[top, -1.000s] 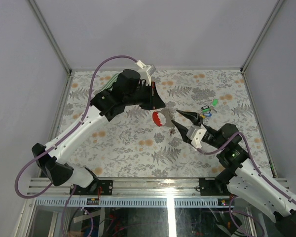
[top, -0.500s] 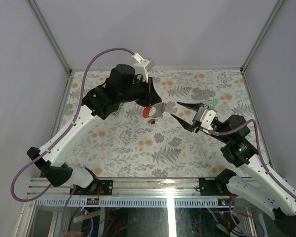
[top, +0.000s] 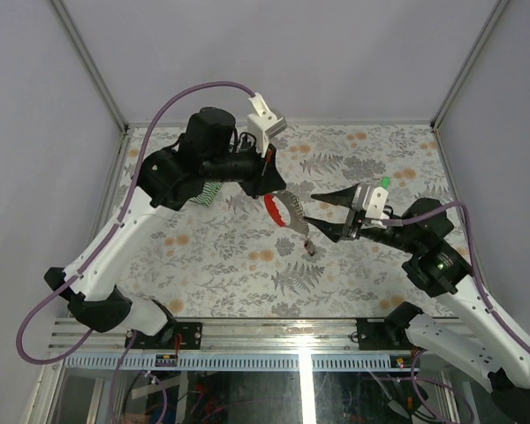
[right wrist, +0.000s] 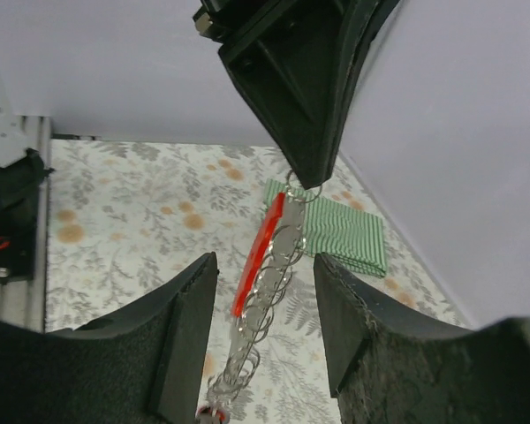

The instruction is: Put the keys on the keyring

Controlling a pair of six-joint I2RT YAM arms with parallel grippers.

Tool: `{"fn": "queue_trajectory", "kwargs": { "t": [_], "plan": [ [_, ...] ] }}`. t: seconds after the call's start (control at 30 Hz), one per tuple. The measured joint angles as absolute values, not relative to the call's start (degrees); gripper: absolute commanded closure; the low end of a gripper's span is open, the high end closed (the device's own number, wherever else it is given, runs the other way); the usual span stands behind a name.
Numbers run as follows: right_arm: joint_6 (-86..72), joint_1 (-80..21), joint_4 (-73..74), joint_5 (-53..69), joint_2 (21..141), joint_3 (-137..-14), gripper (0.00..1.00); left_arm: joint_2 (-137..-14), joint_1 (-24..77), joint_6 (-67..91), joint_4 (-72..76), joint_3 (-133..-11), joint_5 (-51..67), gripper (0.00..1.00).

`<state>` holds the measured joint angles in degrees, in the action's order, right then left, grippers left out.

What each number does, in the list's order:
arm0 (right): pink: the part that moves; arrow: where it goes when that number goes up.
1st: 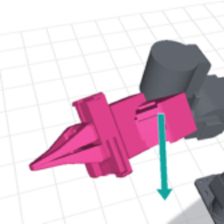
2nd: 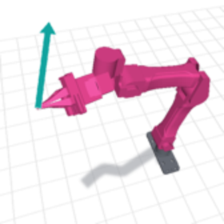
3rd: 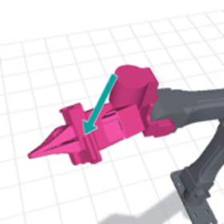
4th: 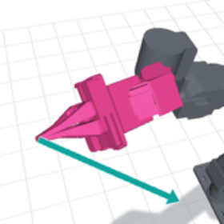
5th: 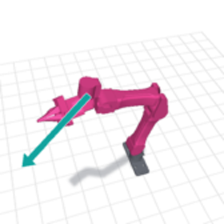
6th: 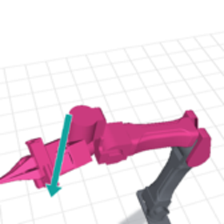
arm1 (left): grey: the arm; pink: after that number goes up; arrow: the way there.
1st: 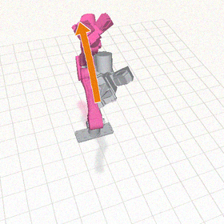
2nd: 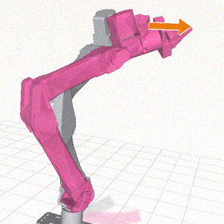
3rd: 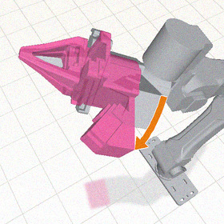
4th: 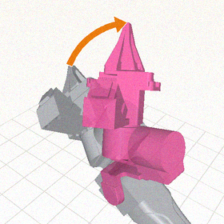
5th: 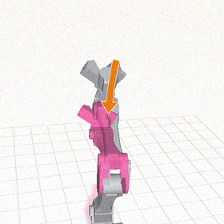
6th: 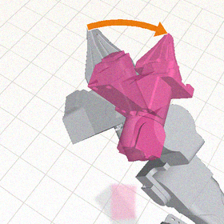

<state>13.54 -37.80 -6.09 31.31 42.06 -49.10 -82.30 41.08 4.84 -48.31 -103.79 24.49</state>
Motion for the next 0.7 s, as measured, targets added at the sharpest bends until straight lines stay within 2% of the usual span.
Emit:
{"fn": "queue_trajectory", "kwargs": {
  "t": [0.17, 0.47, 0.7],
  "plan": [
    [8.7, -37.8, -2.9, 33.2, 42.2, -51.0, 0.48, -83.6, 43.7, -5.5, -55.5, -110.3, 23.5, 1.00],
    [-2.8, -37.8, -5.0, 39.5, 46.6, -51.1, 0.51, -84.9, 57.2, -16.4, -64.0, -110.4, 16.2, 1.00],
    [-5.0, -37.8, -5.0, 44.1, 45.4, -51.1, 0.57, -84.8, 60.0, -20.0, -65.6, -110.3, 15.7, 1.00]
  ]
}}
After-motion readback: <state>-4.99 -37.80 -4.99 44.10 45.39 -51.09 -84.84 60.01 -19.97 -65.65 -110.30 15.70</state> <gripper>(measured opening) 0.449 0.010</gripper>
